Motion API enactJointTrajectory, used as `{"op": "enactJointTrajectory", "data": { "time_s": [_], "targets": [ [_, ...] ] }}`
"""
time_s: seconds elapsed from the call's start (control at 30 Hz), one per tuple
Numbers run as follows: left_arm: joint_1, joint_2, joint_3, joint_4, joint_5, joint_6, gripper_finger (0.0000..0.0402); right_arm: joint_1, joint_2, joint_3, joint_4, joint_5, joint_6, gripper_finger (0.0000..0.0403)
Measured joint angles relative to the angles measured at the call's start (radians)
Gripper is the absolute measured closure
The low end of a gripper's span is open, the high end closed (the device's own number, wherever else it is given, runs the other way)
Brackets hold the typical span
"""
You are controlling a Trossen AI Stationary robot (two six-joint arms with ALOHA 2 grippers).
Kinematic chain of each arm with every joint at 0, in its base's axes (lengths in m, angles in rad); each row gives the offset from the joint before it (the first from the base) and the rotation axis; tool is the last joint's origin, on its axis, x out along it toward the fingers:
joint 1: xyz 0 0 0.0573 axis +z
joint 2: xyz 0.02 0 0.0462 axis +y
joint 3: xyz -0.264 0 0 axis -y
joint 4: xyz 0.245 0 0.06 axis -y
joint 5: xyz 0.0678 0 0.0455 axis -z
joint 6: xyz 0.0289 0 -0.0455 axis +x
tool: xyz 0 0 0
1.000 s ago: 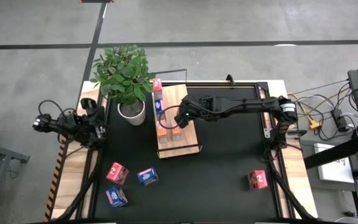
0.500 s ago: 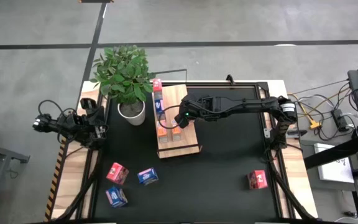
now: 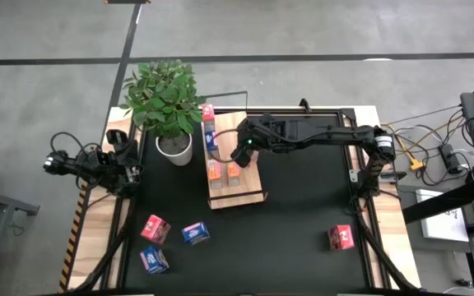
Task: Stack cereal on shelf
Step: Put the orange cereal box on the shelf aligned with the other orange cereal boxes
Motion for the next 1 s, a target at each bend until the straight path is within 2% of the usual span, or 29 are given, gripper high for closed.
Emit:
{"op": "enactJointTrajectory", "data": {
  "time_s": [0.17,0.23,0.4,0.53,0.63,0.7,0.8,1.0],
  "targets": [
    [0.000,0.000,0.000,-0.003,0.000,0.000,0.0402,-0.070,0.000,0.023,-0.043,-0.081,-0.145,0.0284],
    [0.000,0.000,0.000,-0.003,0.000,0.000,0.0402,-0.111,0.000,0.023,-0.042,-0.146,-0.238,0.0317],
    [0.000,0.000,0.000,-0.004,0.000,0.000,0.0402,-0.237,0.007,0.016,-0.027,-0.512,-0.523,0.0386],
    [0.000,0.000,0.000,-0.006,0.000,0.000,0.0402,-0.347,0.007,0.010,0.061,-0.784,-0.682,0.0392],
    [0.000,0.000,0.000,-0.005,0.000,0.000,0.0402,-0.421,0.024,-0.017,0.163,-1.031,-0.743,0.0394],
    [0.000,0.000,0.000,-0.005,0.000,0.000,0.0402,-0.449,0.042,-0.046,0.227,-1.153,-0.770,0.0394],
    [0.000,0.000,0.000,0.005,-0.001,0.002,0.0402,-0.470,0.075,-0.078,0.288,-1.234,-0.801,0.0394],
    [0.000,0.000,0.000,0.026,-0.001,0.045,0.0402,-0.473,0.151,-0.111,0.333,-1.248,-0.821,0.0394]
  ]
}}
